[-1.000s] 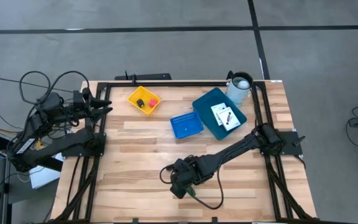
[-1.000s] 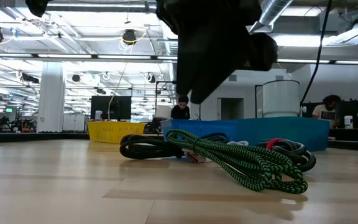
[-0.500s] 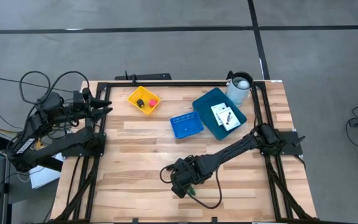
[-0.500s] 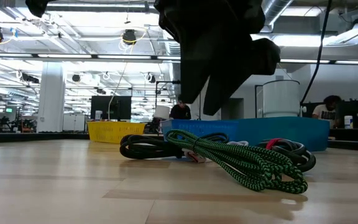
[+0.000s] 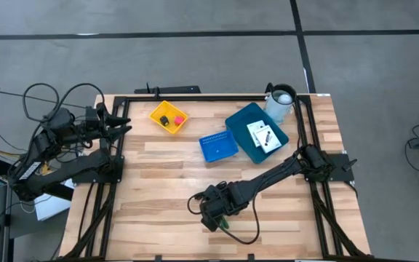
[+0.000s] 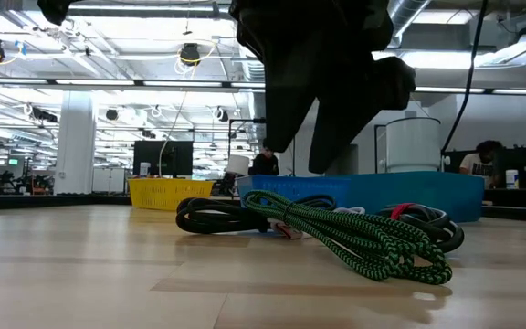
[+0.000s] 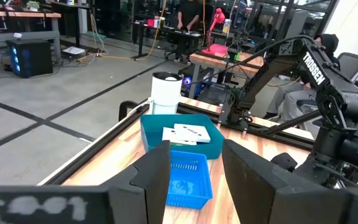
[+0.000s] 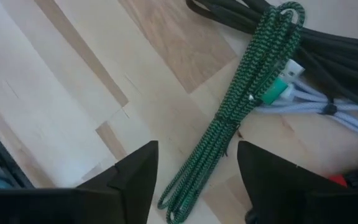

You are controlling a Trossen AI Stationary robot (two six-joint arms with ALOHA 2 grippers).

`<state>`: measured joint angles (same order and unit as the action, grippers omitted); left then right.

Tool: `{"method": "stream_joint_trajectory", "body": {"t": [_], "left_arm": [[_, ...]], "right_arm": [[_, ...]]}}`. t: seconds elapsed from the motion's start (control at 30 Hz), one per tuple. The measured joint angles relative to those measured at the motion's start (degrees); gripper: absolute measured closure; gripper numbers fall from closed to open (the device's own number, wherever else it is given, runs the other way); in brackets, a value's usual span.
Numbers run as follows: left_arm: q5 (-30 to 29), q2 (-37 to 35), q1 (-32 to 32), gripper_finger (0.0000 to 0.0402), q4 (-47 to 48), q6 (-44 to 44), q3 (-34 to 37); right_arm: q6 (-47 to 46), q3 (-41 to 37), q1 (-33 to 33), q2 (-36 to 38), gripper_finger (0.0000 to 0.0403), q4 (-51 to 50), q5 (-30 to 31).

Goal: Pick and place items into bin
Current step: Put the green USB cable into the blue bin

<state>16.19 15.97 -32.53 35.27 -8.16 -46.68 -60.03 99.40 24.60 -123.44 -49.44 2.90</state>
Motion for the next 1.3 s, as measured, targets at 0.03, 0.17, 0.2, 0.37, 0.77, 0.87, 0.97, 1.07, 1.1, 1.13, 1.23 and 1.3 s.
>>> {"method": "stream_joint_trajectory", "body": {"t": [0.03,0.17,0.2,0.37,0.77,0.87,0.97,1.07,1.1,1.13,1.23,1.3], "left_arm": [[0.0,0.0,0.0,0.0267,0.0,0.0,0.0],[0.0,0.0,0.0,0.0267,0.0,0.0,0.0],[0.0,0.0,0.0,0.0267,0.0,0.0,0.0],[0.0,0.0,0.0,0.0267,0.4,0.0,0.0],[-0.1,0.0,0.0,0.0267,3.9,0.0,0.0],[-0.2,0.0,0.0,0.0267,4.1,0.0,0.0],[-0.2,0.0,0.0,0.0267,4.1,0.0,0.0],[-0.2,0.0,0.0,0.0267,4.1,0.0,0.0],[-0.2,0.0,0.0,0.0267,4.1,0.0,0.0],[-0.2,0.0,0.0,0.0267,4.1,0.0,0.0],[-0.2,0.0,0.0,0.0267,4.1,-0.9,0.0],[-0.3,0.0,0.0,0.0267,4.2,-2.3,0.0]], "right_arm": [[0.0,0.1,0.0,-0.5,0.0192,0.3,0.0],[0.0,0.2,-0.2,-2.3,0.0195,1.1,-1.1],[0.1,0.2,-0.4,-3.0,0.0195,1.8,-1.6],[0.0,0.1,-0.4,-5.8,0.0193,0.3,-3.0],[-0.6,0.0,-1.1,-6.3,0.0307,-2.2,-2.8],[-0.5,-0.2,-1.1,-5.8,0.0374,-2.3,-2.8],[-0.5,0.0,-1.1,-5.3,0.038,-0.5,-1.8],[-0.2,2.4,-0.9,-4.7,0.0376,-2.4,-0.3],[0.3,3.7,-0.8,-4.4,0.038,-2.6,0.2],[1.2,5.2,-0.8,-4.3,0.0387,-2.9,1.1],[4.3,11.0,-0.9,-4.3,0.0391,-10.0,5.3],[6.3,15.3,-1.5,-4.3,0.0388,-14.1,9.0]]}}
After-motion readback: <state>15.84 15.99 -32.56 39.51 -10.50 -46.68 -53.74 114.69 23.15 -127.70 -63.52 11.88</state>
